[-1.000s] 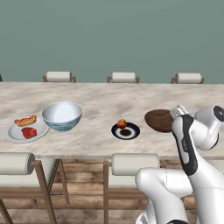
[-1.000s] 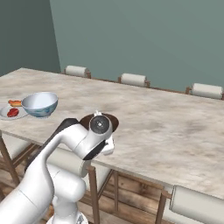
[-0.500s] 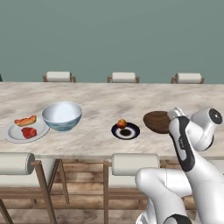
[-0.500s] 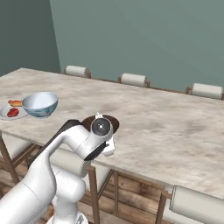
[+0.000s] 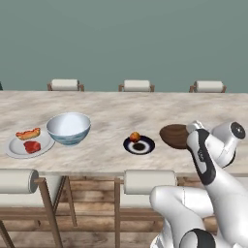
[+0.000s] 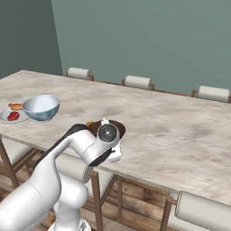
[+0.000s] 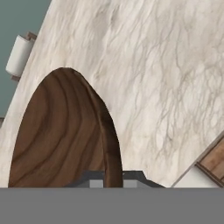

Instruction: Take the smaller bowl and place it next to the appetizer plate on the dining counter , and place the larger bowl next to the plate with cooked food.

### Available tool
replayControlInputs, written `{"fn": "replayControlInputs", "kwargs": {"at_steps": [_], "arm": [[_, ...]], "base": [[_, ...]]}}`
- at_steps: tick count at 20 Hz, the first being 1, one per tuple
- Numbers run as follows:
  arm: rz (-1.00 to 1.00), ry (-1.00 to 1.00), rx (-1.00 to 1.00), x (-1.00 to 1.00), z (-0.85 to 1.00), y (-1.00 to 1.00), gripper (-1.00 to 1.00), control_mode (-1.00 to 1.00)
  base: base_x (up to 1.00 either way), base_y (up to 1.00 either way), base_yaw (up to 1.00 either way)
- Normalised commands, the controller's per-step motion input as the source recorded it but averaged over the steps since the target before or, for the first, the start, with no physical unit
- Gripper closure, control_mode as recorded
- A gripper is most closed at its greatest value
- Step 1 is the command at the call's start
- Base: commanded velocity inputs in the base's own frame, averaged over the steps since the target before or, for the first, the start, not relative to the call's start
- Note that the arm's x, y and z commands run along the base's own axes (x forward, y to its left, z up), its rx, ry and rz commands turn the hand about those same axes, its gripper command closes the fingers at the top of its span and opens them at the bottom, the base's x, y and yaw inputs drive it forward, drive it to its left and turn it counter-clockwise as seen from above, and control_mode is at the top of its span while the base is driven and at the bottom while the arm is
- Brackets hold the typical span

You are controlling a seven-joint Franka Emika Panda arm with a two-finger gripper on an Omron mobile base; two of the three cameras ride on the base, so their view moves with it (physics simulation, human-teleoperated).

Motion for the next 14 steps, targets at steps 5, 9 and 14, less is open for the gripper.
{"fn": "replayControlInputs", "kwargs": {"at_steps": [5, 9, 14], "arm": [[0.00, 0.00, 0.00, 0.13, -0.18, -0.05, 1.00, -1.00], [0.00, 0.01, 0.00, 0.18, -0.16, 0.00, 1.00, -1.00], [0.00, 0.02, 0.00, 0.19, -0.12, 0.00, 1.00, -1.00]], "base": [[0.00, 0.00, 0.00], [0.00, 0.00, 0.00], [0.00, 0.00, 0.00]]}}
